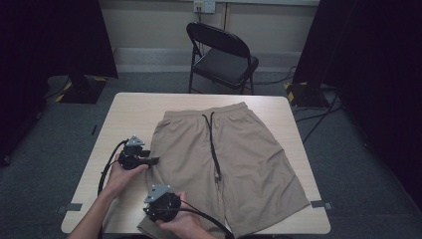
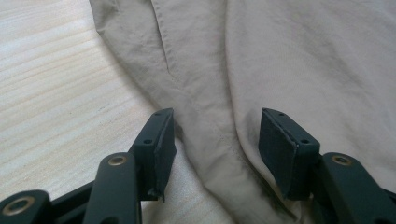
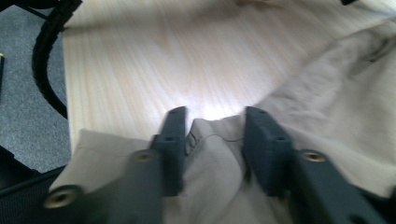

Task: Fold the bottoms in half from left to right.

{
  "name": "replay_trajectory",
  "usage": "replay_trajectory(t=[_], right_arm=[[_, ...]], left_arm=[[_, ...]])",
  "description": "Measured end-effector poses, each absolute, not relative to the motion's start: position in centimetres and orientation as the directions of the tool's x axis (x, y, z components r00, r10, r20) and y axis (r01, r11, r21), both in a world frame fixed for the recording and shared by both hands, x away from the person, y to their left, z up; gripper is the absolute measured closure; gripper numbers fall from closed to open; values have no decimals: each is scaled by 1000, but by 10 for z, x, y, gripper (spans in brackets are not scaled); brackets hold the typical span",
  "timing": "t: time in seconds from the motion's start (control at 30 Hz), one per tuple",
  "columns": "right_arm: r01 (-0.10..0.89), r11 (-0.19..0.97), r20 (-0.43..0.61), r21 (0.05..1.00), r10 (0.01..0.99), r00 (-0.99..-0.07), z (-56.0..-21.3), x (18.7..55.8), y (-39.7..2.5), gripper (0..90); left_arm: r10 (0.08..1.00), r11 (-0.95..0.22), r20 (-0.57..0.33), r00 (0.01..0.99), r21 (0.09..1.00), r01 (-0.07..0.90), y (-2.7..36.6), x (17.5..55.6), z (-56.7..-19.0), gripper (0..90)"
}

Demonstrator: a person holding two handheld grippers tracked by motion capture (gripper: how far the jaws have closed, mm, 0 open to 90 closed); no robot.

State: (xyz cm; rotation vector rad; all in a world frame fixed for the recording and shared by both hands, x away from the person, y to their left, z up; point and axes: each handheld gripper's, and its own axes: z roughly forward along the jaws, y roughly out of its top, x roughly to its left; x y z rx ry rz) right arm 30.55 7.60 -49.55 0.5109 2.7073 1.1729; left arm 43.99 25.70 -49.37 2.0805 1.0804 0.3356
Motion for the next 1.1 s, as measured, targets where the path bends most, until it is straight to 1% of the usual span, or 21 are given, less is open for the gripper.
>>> replay_trajectory(t=[0.03, 0.07, 0.17, 0.33, 0.47, 0.57, 0.8, 0.87, 0.97, 1.07, 1.1], right_arm=[[255, 634, 5, 730, 369, -929, -495, 307, 74, 765], [263, 630, 10, 731, 375, -927, -496, 308, 72, 805], [258, 630, 1, 733, 378, -926, -496, 310, 71, 873], [286, 617, 42, 733, 378, -925, -496, 311, 70, 892], [298, 607, 92, 737, 347, -934, -497, 311, 71, 898], [291, 602, 104, 744, 326, -940, -498, 310, 73, 899], [333, 564, 192, 756, 297, -936, -493, 308, 74, 900], [329, 558, 199, 762, 281, -939, -491, 306, 76, 900], [310, 556, 198, 771, 253, -947, -488, 300, 80, 900], [296, 562, 197, 773, 232, -953, -485, 297, 82, 900], [294, 564, 195, 772, 229, -954, -485, 297, 82, 900]], left_arm=[[787, -356, -109, 608, 725, 590, 257, 440, -494, 458], [786, -356, -108, 608, 725, 589, 257, 440, -494, 458], [789, -344, -119, 603, 727, 594, 258, 441, -494, 453], [790, -331, -136, 598, 727, 602, 259, 441, -494, 442], [788, -316, -158, 595, 726, 612, 259, 442, -494, 428], [785, -320, -167, 597, 715, 621, 260, 443, -493, 421], [777, -310, -199, 597, 704, 639, 261, 445, -491, 377], [778, -301, -208, 593, 705, 643, 262, 445, -490, 362], [784, -254, -238, 573, 719, 647, 265, 446, -485, 326], [791, -193, -263, 552, 749, 633, 270, 449, -478, 333], [782, -201, -272, 561, 741, 640, 272, 453, -476, 336]])
